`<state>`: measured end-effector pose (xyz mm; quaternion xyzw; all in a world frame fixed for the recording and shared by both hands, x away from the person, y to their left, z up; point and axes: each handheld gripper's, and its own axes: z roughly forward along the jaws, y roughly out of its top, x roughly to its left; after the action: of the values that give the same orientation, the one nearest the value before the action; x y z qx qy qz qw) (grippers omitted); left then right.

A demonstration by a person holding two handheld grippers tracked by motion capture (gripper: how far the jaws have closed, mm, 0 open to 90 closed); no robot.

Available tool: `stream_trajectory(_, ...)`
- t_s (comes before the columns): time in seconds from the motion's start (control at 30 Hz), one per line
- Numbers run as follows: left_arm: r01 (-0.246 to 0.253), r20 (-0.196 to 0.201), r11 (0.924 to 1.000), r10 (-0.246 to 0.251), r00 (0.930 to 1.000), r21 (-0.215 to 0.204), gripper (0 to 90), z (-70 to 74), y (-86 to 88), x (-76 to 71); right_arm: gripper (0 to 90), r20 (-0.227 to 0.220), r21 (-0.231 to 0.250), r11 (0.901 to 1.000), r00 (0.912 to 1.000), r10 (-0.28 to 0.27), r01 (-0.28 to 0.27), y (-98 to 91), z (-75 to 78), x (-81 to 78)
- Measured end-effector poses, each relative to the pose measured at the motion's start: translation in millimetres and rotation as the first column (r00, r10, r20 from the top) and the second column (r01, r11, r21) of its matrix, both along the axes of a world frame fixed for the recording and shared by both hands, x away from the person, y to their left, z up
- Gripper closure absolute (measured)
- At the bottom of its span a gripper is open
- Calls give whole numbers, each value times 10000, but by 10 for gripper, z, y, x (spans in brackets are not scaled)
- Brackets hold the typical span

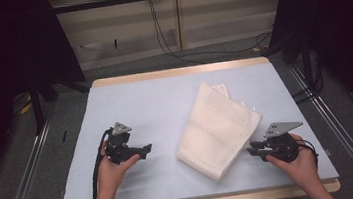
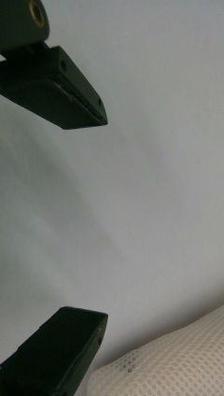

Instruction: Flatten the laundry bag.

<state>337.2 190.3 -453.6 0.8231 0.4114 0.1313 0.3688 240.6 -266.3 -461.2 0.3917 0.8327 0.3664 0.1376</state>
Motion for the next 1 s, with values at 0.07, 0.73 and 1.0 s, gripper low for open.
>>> stream_trajectory(0.07,35,16,10000,-35,10000,-68,56,-4,-14,-2,742,44,-14,9999,9999,101,-101,10,-7,4)
stream_trajectory(0.73,282,43,9996,-282,9996,-78,57,22,-69,-33,641,-70,-207,9982,9984,561,-562,171,-88,73)
stream_trajectory(1.0,362,-21,9993,-363,9993,-126,61,28,-85,-63,650,-18,-304,9958,9963,858,-859,246,-84,119)
